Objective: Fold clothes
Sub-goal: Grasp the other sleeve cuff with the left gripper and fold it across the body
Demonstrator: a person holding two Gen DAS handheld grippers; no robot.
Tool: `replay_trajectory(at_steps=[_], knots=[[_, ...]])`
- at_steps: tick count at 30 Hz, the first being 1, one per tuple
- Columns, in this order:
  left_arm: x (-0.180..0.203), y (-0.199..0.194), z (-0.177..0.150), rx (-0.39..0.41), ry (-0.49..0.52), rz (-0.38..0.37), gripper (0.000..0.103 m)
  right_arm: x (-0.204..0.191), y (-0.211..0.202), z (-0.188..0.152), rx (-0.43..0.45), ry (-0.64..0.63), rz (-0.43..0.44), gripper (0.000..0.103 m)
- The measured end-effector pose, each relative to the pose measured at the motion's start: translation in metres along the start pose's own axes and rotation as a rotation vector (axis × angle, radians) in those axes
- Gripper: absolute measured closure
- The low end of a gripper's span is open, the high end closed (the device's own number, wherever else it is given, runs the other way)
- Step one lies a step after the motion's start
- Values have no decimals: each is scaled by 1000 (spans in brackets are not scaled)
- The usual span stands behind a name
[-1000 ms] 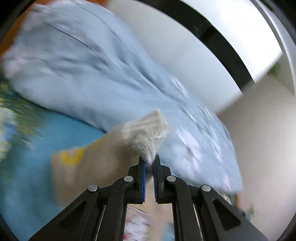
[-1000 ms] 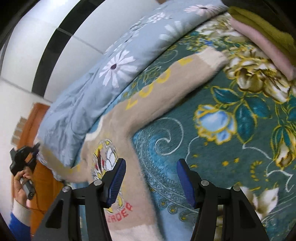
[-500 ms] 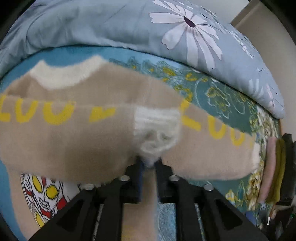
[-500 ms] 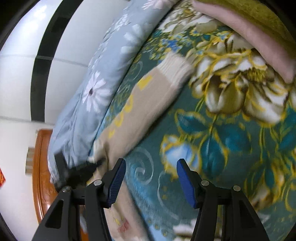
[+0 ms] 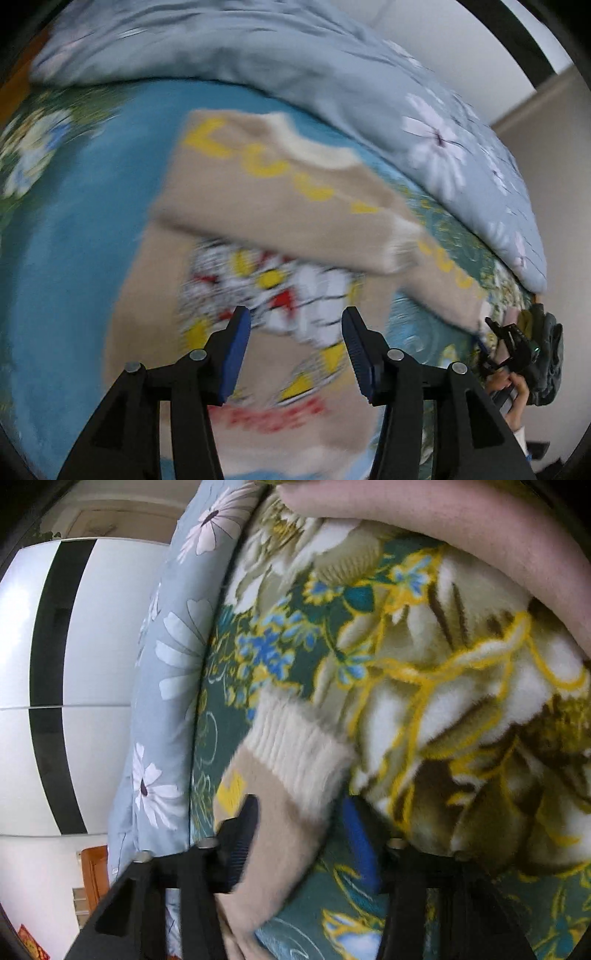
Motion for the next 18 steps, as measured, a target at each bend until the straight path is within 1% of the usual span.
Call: replay_trajectory(at_steps=[1,2,3,4,7,9,10,13,18], knots=[[-14,-6,-6,2,-28,7,51,-3,2,0,-2,-11,-4,78],[-27,-13,-12,5,-57,14,51,-6,4,0,-3,-24,-8,82],[-40,-19,-17,15,-94,17,51,-11,4,-1,1,-42,-13,89],[-52,-25,-21,26,-131,20,51,-17,3,-3,6,-60,-13,90],[-82,-36,-30,71,-263,-3,51,-49,-15,-13,32,-132,46,91],[-96,-43,-35,84,-306,-21,51,-94,-35,-37,38,-242,125,91],[-100,-43,-36,86,-312,-24,51,-115,-42,-51,35,-293,162,91],[-111,-43,-42,78,-324,-39,51,-169,-42,-116,-34,-402,247,91],[-121,-43,-46,75,-298,-73,51,-256,-43,-225,-150,-583,388,91]])
Point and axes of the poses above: each gripper's, at about its wrist camera, not at the fingertips, and y roughly the way its jaws point, x to its right, z to its top, the point moved 10 cm from there along y, roughly the way its jaws point, and after that the axes turned 11 degrees about y, right-handed, at the moved point
